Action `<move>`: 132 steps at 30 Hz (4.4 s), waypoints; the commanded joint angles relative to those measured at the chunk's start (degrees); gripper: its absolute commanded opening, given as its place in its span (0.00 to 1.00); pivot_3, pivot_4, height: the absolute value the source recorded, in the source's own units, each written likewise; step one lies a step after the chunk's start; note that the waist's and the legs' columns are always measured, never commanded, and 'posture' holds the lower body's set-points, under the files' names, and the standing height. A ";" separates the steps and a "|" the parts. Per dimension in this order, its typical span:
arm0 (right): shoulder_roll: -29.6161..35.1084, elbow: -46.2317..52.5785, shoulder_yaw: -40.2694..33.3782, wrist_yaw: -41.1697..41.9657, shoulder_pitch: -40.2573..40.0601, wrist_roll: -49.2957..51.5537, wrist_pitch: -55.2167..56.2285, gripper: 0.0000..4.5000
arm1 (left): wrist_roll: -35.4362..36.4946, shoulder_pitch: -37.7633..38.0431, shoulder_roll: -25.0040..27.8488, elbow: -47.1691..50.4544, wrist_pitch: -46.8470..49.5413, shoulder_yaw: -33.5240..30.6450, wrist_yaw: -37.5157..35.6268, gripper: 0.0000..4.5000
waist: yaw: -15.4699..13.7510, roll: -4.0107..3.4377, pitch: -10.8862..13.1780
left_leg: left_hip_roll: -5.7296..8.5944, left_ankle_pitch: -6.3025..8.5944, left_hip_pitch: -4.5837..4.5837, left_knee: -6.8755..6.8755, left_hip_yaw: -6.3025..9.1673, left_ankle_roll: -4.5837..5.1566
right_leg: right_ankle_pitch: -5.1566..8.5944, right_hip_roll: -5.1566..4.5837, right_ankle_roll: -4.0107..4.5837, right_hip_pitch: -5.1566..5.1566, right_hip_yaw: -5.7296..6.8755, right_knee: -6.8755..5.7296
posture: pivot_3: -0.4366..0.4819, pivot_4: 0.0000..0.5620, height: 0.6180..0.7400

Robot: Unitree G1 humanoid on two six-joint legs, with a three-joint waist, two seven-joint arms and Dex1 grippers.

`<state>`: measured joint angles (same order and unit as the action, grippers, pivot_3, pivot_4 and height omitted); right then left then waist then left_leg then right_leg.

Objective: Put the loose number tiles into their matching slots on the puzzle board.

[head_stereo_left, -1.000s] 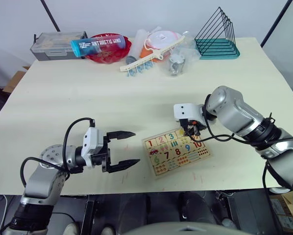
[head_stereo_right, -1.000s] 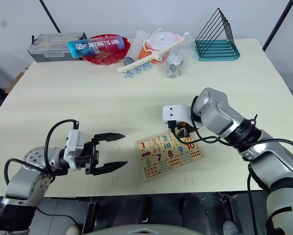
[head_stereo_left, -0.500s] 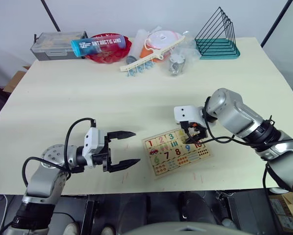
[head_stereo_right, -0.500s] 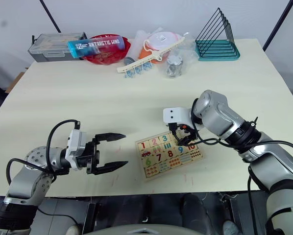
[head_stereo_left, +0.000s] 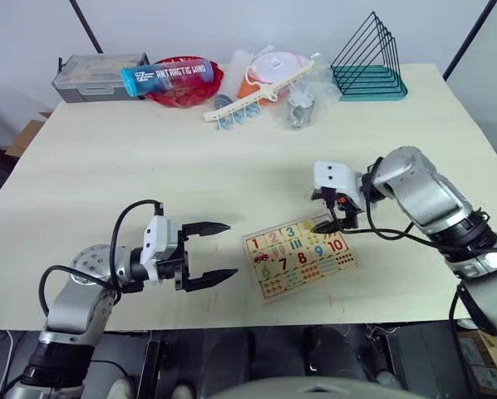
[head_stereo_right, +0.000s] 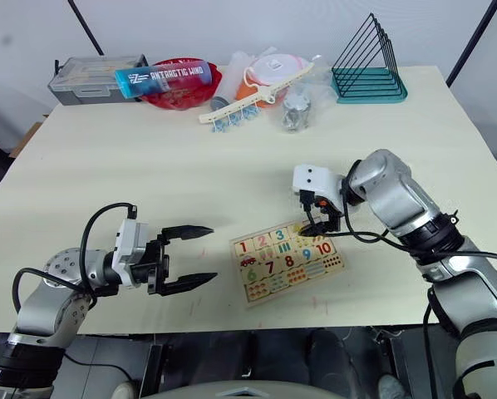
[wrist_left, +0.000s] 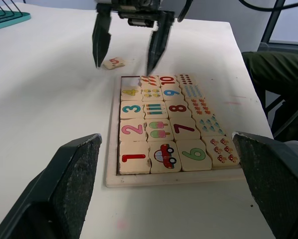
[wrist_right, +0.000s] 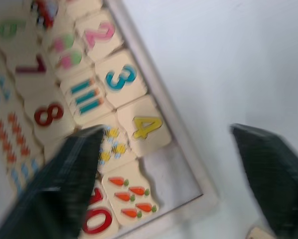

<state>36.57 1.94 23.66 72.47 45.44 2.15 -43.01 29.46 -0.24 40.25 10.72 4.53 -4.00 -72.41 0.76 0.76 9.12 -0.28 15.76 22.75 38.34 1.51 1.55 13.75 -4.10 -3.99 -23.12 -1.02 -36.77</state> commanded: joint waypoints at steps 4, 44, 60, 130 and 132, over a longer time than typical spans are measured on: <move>-2.03 4.27 -8.84 -5.26 -6.44 6.09 3.98 0.23 | 0.84 -1.04 -0.11 0.31 -0.95 -0.86 -0.41 1.00 | -0.03 0.01 -0.01 | 0.00 0.00 0.00 0.01 0.00 0.00 | 0.00 0.00 0.00 0.01 0.00 0.00 | 0.48 0.27 1.00; -6.96 20.13 -38.70 -24.09 -50.64 21.08 28.14 0.17 | -1.45 3.53 -0.37 -4.59 1.16 -7.49 9.25 1.00 | -0.20 0.03 -0.02 | -0.03 0.00 -0.06 0.00 0.00 0.01 | 0.00 0.03 -0.01 0.07 -0.04 -0.02 | 0.48 0.27 1.00; -10.46 18.93 -53.95 -23.75 -74.17 26.29 41.53 0.99 | -1.18 8.33 -1.44 -5.79 -0.96 -10.78 10.54 1.00 | -0.15 0.02 -0.07 | -0.12 0.01 -0.45 -0.02 -0.06 0.02 | 0.07 0.04 0.07 0.44 -0.10 0.00 | 0.48 0.27 1.00; 3.12 -20.78 -15.66 -14.86 -10.98 9.73 18.23 0.99 | 2.11 -4.96 -0.48 -0.51 0.24 -1.09 -4.65 1.00 | 0.02 -0.02 -0.03 | -0.04 0.00 -0.44 -0.01 -0.10 0.02 | 0.02 0.05 0.01 0.43 -0.09 0.02 | 0.48 0.27 1.00; 2.51 -21.17 -15.55 -14.54 -10.77 9.16 18.56 0.99 | 2.24 -4.71 -0.51 -0.35 0.14 -1.12 -4.52 1.00 | 0.01 -0.02 -0.03 | -0.04 0.00 -0.43 -0.01 -0.09 0.02 | 0.02 0.05 0.01 0.42 -0.08 0.02 | 0.48 0.27 1.00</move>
<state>39.13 -19.35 8.36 57.25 33.65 11.58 -24.85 30.64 -5.36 39.33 8.39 4.75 -4.00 -77.15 0.77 0.74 9.09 -0.32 15.77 22.32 38.33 1.42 1.57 13.77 -4.05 -3.98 -22.70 -1.10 -36.75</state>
